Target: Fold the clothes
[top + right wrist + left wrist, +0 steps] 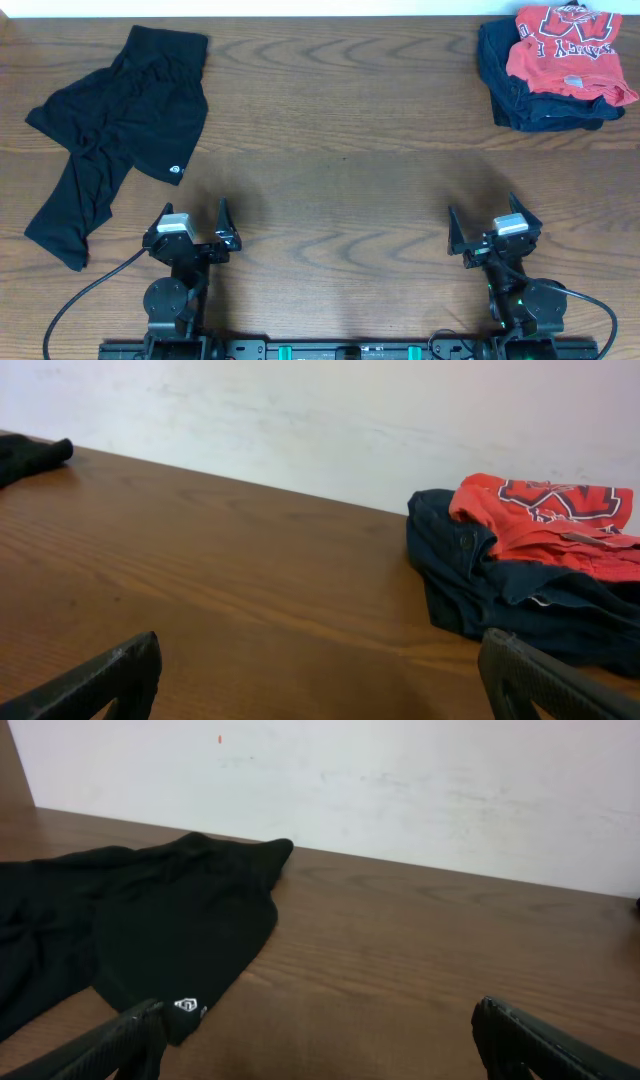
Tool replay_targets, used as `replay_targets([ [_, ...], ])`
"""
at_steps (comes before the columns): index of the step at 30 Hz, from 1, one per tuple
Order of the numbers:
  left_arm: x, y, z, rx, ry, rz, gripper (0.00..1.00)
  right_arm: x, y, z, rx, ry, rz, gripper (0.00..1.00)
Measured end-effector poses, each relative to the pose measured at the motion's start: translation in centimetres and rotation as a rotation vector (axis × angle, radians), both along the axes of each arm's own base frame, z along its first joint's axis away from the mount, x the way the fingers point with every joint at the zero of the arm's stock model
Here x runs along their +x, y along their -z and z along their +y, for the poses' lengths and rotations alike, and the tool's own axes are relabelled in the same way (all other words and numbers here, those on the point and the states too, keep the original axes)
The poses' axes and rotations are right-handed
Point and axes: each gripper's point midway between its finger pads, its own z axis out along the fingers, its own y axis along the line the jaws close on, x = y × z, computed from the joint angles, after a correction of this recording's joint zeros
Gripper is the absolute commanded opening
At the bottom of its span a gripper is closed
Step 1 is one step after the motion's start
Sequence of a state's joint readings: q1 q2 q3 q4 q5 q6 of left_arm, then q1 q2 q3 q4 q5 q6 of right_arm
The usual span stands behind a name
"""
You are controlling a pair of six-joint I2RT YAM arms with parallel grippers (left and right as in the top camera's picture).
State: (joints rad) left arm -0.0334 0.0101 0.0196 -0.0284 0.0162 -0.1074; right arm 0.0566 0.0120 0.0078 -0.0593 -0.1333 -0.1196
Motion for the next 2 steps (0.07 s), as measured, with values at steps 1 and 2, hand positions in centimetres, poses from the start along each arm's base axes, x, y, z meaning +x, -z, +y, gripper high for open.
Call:
replay_targets([
  [1,0.0,0.0,0.0,0.0,0.0,0.0,0.98,0.0,0.0,0.0,0.0,0.0,0.0,0.99],
  [2,0.0,0.0,0.0,0.0,0.0,0.0,0.98,0.0,0.0,0.0,0.0,0.0,0.0,0.99],
])
